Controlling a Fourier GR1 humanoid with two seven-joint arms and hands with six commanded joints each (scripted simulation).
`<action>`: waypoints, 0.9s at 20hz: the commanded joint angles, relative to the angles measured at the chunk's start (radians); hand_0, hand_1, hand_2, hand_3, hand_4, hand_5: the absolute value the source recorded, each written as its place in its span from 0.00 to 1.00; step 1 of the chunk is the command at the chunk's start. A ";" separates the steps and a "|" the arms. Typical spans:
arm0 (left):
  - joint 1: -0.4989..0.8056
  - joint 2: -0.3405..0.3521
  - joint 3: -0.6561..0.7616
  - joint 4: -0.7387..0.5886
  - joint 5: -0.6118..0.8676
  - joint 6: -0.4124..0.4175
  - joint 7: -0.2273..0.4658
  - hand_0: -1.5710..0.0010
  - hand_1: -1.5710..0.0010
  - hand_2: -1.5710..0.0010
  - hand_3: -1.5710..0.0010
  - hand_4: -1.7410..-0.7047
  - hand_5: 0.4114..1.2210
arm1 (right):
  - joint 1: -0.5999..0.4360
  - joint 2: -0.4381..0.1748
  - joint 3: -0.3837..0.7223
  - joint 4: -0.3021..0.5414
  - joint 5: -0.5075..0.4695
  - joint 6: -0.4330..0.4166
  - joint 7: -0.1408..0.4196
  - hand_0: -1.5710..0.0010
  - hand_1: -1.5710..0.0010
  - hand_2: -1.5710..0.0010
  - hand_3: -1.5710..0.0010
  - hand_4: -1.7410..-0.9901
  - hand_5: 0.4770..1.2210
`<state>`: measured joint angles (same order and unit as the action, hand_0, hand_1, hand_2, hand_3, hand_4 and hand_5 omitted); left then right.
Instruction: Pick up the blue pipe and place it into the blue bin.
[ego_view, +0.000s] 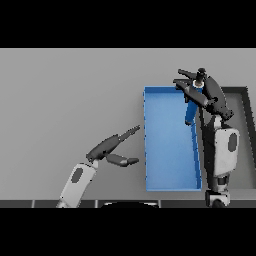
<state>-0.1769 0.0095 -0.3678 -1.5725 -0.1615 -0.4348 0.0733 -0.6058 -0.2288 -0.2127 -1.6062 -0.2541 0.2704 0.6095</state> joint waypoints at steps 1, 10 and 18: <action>0.001 -0.005 -0.007 0.011 -0.011 0.005 -0.012 1.00 1.00 1.00 1.00 0.78 0.06 | 0.036 -0.001 0.023 -0.001 0.013 -0.021 0.000 0.00 0.00 0.00 0.00 0.32 1.00; -0.008 0.000 0.001 -0.007 -0.020 0.023 -0.011 1.00 1.00 1.00 1.00 0.79 0.08 | 0.203 -0.150 0.257 0.131 -0.095 -0.268 0.000 0.00 0.00 0.00 0.20 0.26 1.00; -0.020 -0.015 -0.002 0.000 -0.026 0.036 0.000 1.00 1.00 1.00 1.00 0.79 0.10 | 0.150 -0.419 0.646 0.201 -0.517 -0.600 0.000 0.31 0.35 0.37 0.81 0.36 0.90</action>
<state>-0.1976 -0.0059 -0.3697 -1.5725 -0.1885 -0.3985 0.0766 -0.4564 -0.6481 0.4331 -1.4059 -0.7709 -0.3270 0.6097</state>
